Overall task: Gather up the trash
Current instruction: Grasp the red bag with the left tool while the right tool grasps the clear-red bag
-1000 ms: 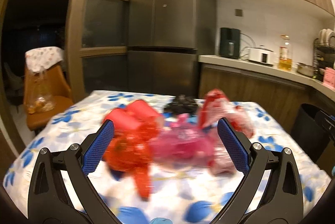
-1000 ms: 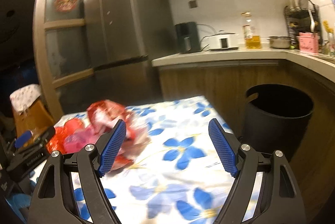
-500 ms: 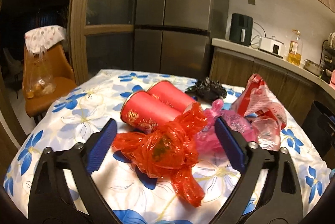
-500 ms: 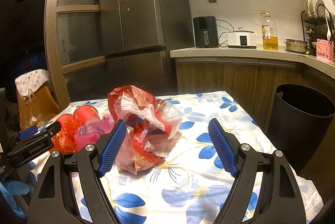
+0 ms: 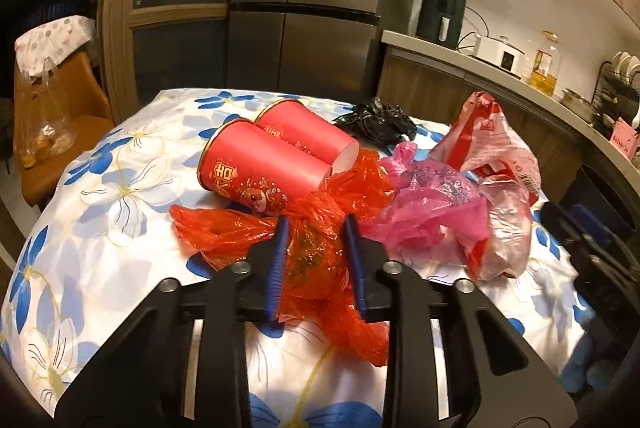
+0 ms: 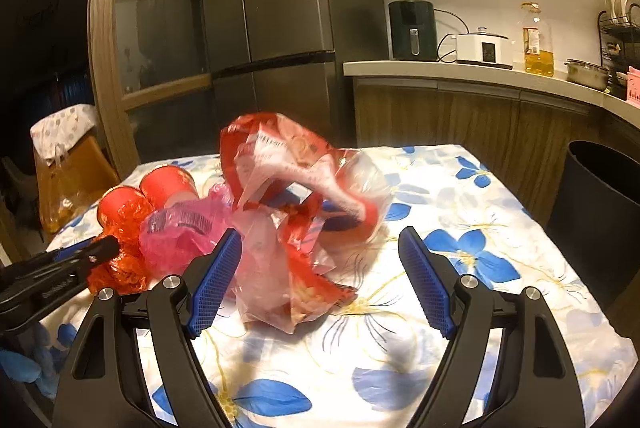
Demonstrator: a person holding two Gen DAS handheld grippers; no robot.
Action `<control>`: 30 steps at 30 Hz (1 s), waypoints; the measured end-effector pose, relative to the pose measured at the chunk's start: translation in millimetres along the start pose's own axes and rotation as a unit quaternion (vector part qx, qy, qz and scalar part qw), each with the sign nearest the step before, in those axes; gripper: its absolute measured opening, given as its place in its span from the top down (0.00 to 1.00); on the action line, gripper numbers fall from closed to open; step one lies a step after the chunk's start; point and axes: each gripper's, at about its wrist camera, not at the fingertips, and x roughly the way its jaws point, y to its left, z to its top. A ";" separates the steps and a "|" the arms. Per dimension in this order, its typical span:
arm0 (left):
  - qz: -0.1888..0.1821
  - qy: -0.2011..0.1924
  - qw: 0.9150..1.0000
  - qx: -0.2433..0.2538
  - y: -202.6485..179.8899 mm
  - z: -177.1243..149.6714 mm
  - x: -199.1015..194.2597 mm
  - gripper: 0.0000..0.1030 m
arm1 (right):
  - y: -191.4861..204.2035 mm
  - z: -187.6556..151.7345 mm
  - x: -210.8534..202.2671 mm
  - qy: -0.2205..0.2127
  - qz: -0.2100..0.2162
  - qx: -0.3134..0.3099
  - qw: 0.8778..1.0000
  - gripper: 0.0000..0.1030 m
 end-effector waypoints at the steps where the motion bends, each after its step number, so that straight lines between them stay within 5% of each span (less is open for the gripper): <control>1: -0.002 -0.005 1.000 -0.001 0.4 -0.5 -3.9 0.78 | 0.9 -0.9 2.1 0.002 0.000 0.000 1.000 0.24; 12: -0.017 -0.050 0.998 -0.025 6.7 0.4 -52.7 0.79 | 7.9 -8.3 30.3 0.047 0.019 -0.007 0.999 0.42; 21: -0.020 -0.057 0.998 -0.019 -2.0 5.8 -63.3 0.79 | 16.2 -13.3 31.8 0.062 0.046 -0.027 0.997 0.89; 30: -0.026 -0.061 0.998 -0.010 -13.9 6.4 -69.3 0.79 | 0.0 -12.9 -10.1 0.037 0.048 -0.023 0.998 0.97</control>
